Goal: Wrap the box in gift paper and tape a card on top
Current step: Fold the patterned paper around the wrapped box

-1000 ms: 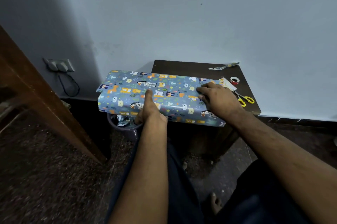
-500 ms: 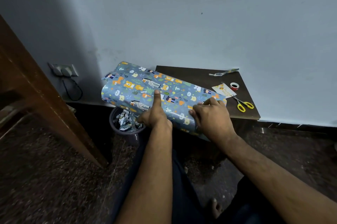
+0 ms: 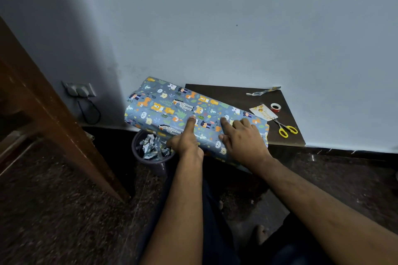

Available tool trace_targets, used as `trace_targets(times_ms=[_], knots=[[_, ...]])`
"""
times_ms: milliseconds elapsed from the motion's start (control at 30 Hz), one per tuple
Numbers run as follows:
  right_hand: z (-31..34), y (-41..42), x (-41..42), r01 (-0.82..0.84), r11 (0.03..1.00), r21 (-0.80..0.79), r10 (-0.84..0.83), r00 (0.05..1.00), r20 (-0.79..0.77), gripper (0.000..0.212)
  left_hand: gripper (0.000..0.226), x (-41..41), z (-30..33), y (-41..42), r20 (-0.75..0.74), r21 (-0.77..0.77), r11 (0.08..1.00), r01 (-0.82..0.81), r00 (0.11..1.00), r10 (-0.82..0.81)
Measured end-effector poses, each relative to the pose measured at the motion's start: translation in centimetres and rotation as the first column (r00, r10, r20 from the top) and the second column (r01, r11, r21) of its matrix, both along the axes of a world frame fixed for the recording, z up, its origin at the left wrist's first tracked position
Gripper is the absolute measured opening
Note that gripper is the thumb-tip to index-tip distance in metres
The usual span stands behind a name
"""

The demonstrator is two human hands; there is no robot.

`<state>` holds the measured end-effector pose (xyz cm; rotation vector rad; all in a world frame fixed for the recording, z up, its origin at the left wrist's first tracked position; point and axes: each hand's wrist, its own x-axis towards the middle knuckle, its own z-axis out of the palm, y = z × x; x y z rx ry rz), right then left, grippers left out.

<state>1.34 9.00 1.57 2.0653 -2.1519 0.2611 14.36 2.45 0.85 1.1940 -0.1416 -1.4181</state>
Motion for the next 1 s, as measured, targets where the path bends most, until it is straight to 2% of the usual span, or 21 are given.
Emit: trace_targets(times_ms=[67,167,267,367,433,533,667,767,867,1000], knots=[[-0.7,-0.4,0.1,0.023,1.000,0.005,-0.023,0.998,0.055,0.056,0.065,0.1,-0.2,-0.5,-0.013,0.010,1.000,0.022,1.000,-0.022],[-0.7,-0.8,0.5,0.029,1.000,-0.003,-0.028,0.991,0.133,0.054,0.062,0.1,-0.9,-1.4,0.045,0.061,0.998,0.033,0.998,-0.035],[-0.3,-1.5,0.7,0.023,1.000,-0.001,-0.022,0.975,0.222,0.051,0.073,-0.5,-1.2,-1.4,0.137,0.122,0.991,0.045,0.989,-0.061],[-0.1,-2.8,0.2,-0.014,0.996,0.087,-0.009,0.968,0.251,0.050,0.087,-1.8,-1.6,-1.1,0.289,0.162,0.985,0.058,0.952,-0.104],[0.3,-3.5,-0.1,-0.025,0.993,0.112,-0.002,0.972,0.236,0.054,0.083,-2.6,-1.4,-0.8,0.361,0.175,0.980,0.091,0.920,-0.150],[1.0,-4.3,-0.5,-0.011,0.986,0.165,-0.022,0.981,0.195,0.065,0.066,-3.2,-1.7,-0.2,0.322,0.151,0.982,0.113,0.934,-0.157],[2.2,-5.2,-0.8,-0.022,0.975,0.222,-0.005,0.993,0.120,0.061,0.075,-3.2,-2.0,0.4,0.338,0.062,0.992,0.105,0.933,-0.120],[2.9,-5.4,-0.9,-0.045,0.970,0.237,0.039,0.999,0.028,0.052,0.087,-2.9,-2.5,0.0,0.226,-0.004,0.999,0.050,0.973,-0.048],[2.9,-5.1,-0.5,-0.073,0.969,0.238,0.090,0.994,-0.062,0.045,0.101,-2.2,-2.5,-0.5,0.066,-0.009,1.000,0.019,0.998,-0.018],[3.1,-5.1,-0.5,-0.102,0.959,0.263,0.137,0.984,-0.116,0.039,0.094,-1.4,-1.8,-1.2,-0.041,0.069,0.997,0.042,0.998,-0.039]])
